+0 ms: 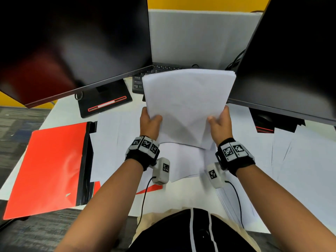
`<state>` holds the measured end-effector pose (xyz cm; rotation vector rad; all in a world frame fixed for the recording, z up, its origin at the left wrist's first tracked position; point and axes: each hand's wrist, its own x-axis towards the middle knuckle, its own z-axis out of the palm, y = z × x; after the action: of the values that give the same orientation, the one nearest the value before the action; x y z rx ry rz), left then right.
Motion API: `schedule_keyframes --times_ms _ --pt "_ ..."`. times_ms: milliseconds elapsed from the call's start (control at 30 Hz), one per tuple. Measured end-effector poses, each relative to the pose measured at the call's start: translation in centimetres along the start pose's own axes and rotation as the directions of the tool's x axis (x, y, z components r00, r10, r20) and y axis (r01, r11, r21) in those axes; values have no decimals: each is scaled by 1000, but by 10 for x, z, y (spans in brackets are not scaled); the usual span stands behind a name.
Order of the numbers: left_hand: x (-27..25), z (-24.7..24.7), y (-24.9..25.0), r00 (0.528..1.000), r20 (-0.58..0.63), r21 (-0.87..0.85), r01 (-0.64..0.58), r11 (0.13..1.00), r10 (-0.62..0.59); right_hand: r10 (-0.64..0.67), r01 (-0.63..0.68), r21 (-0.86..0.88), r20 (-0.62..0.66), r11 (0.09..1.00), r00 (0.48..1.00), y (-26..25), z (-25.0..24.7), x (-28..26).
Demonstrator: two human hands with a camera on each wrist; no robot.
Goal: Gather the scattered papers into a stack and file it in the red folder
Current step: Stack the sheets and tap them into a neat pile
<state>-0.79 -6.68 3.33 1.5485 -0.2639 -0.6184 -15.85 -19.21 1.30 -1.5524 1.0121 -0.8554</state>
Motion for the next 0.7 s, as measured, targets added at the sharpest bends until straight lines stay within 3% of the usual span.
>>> schedule_keyframes --times_ms 67,133,233,300,367,467,533,567,633,700 --pt "6 3 5 1000 15 87 -23 996 22 -58 58 -45 -16 997 998 -6 -3 8" --pt "12 4 7 999 36 239 -43 970 35 -30 26 -98 -35 995 999 -9 -5 19" --pt "17 3 -3 999 51 427 -23 904 1 146 -144 -200 -5 969 989 8 -8 34" --pt "14 -1 -20 998 40 449 29 893 -53 272 -255 -298 15 920 962 28 -9 33" --pt "11 -7 -37 984 57 469 123 875 -169 347 -307 -391 33 868 937 48 -10 25" --pt "13 -19 -57 910 107 537 287 793 -402 414 -331 -517 49 790 909 69 -12 13" --pt "17 -29 -61 905 22 648 311 695 -425 435 -342 -549 44 763 899 78 -18 11" --pt "20 -35 -62 918 -84 694 334 638 -388 439 -348 -550 39 759 898 81 -20 11" --pt "23 -51 -61 896 -317 707 442 552 -312 443 -358 -547 25 757 896 83 -26 13" --pt "25 -63 -62 866 -406 679 500 538 -292 449 -363 -564 15 742 893 82 -29 13"
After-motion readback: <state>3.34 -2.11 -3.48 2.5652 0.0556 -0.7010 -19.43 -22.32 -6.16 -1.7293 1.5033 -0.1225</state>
